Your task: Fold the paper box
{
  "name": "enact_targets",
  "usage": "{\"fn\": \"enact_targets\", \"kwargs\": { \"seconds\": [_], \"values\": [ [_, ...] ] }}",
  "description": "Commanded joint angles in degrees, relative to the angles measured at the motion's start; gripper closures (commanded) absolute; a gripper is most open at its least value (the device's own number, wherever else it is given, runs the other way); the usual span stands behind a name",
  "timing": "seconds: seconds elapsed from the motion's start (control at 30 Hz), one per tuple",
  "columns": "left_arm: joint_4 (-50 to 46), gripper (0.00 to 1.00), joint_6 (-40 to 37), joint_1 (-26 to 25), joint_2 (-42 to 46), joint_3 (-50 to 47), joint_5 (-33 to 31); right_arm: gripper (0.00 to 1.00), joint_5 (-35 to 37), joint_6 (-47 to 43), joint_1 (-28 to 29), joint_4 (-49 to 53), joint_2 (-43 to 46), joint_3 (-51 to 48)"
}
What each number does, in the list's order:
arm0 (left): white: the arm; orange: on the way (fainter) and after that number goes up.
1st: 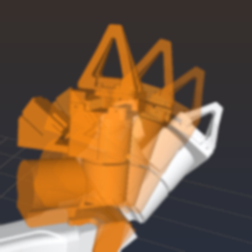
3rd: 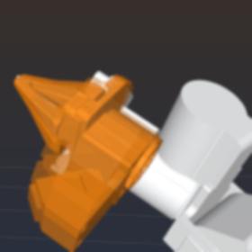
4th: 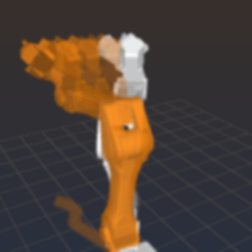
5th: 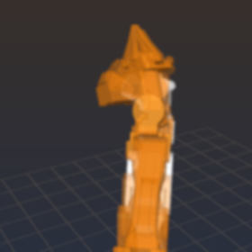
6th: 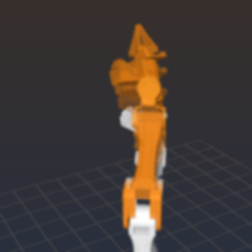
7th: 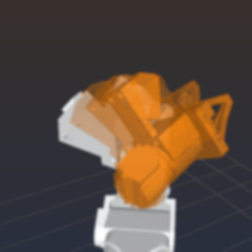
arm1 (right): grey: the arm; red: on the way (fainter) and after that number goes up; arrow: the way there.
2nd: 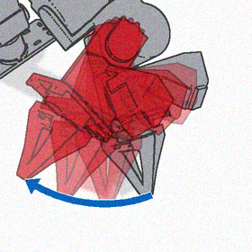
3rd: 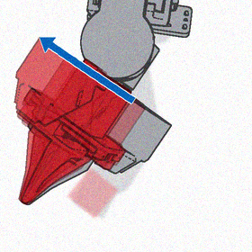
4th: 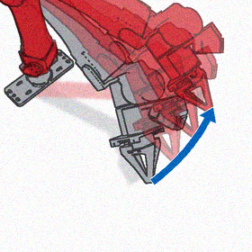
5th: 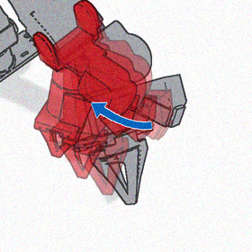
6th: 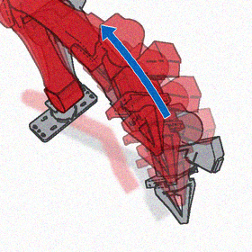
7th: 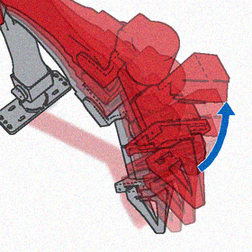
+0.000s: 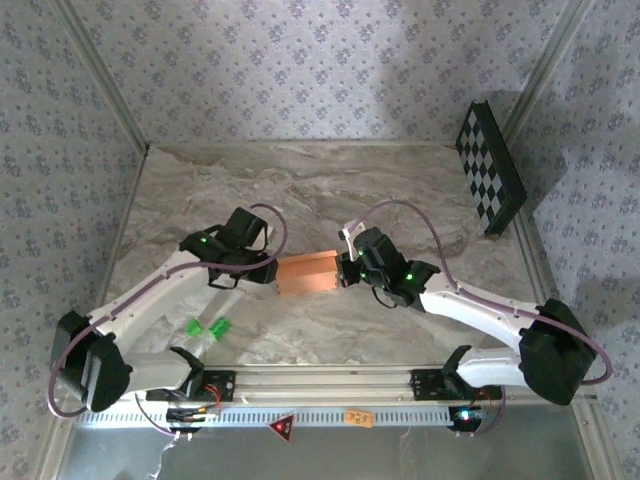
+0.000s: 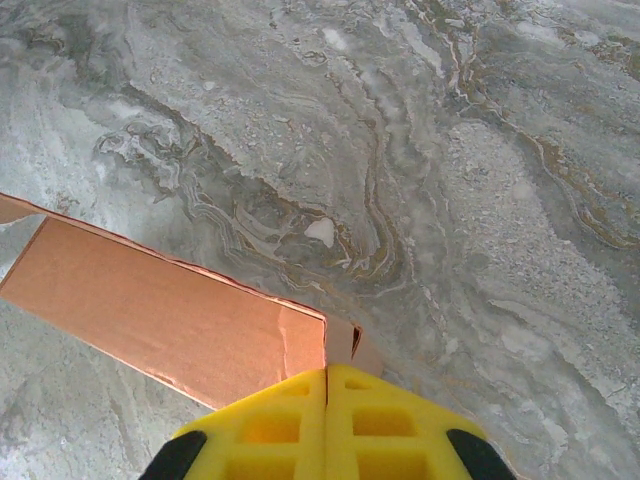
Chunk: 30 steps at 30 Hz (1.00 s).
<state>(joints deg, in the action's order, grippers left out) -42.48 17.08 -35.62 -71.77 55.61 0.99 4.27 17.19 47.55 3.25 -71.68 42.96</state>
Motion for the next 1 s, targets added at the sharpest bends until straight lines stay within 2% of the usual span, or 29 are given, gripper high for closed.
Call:
{"fn": "enact_targets", "kwargs": {
  "seconds": [0.0,0.33,0.97],
  "values": [
    [1.4,0.62,0.0,0.4,-1.0,3.7,1.1,1.00,-0.3,0.5,-0.2,1.9,-0.2,2.2],
    [0.5,0.83,1.3,0.5,-2.4,5.1,3.4,1.00,-0.5,0.5,-0.3,2.5,-0.3,2.8],
    [1.5,0.92,7.9,0.5,-5.5,7.3,7.6,1.00,-1.6,2.1,0.3,2.9,-1.8,4.5]
  ]
}}
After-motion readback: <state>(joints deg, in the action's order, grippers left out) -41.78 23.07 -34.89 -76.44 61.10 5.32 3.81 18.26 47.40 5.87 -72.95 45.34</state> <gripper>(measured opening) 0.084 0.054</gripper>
